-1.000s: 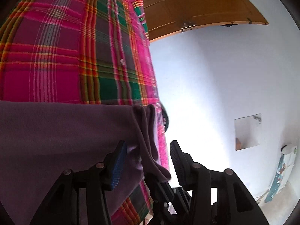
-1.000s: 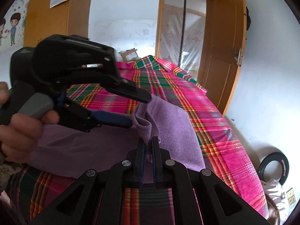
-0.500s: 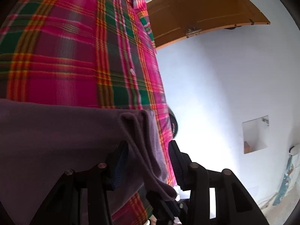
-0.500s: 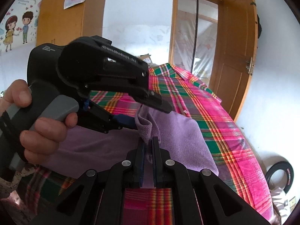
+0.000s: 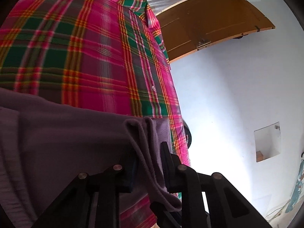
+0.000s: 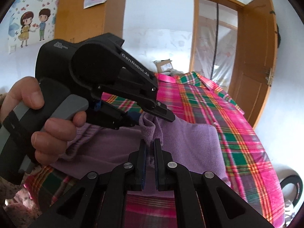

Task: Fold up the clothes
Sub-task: 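Grasp the garment fold with the left gripper while the right gripper holds beside it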

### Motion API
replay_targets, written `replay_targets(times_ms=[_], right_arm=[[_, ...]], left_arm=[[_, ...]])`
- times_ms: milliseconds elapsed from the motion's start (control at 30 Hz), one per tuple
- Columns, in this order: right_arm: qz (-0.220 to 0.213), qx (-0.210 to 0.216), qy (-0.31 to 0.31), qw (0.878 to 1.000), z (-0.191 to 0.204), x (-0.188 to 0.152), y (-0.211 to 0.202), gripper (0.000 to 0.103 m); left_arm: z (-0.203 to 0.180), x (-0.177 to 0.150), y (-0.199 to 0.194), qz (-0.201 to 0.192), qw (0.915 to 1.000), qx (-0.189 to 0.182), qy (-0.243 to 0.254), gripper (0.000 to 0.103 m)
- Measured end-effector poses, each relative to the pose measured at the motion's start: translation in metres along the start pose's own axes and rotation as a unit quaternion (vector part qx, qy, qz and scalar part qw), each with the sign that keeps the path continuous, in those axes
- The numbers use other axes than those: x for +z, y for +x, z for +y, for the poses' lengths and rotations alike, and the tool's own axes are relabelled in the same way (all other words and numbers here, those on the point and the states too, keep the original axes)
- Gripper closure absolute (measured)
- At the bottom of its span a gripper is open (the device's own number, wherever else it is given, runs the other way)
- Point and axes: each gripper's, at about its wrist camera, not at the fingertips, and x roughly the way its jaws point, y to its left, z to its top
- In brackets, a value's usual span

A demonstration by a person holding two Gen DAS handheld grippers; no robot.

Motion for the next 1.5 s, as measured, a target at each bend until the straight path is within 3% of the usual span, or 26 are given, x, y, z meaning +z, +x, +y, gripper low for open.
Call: replay_targets(times_ms=[300,600,933,1500], right_arm=[[0.015,0.024,-0.009,1.000,0.024,0.000,0.009,0.096],[0.053,0.030,-0.007,0.998,0.032,-0.010,0.024,0.096],[0.051,0.036,-0.002,0.998,0.038,-0.006,0.029,0.096],[0.092,0.055,-0.005,0.994,0.049,-0.011,0.054,0.093]], left_arm=[[0.026,0.010,0.008,-0.015,0.9995,0.026,-0.013,0.087],[0.057,0.011,0.014,0.002,0.9981,0.045,-0.043,0.088],[0.055,0.027,0.009,-0.030,0.9983,0.037,-0.033,0.088],[0.085,0.027,0.010,-0.027,0.9962,0.068,-0.047,0.088]])
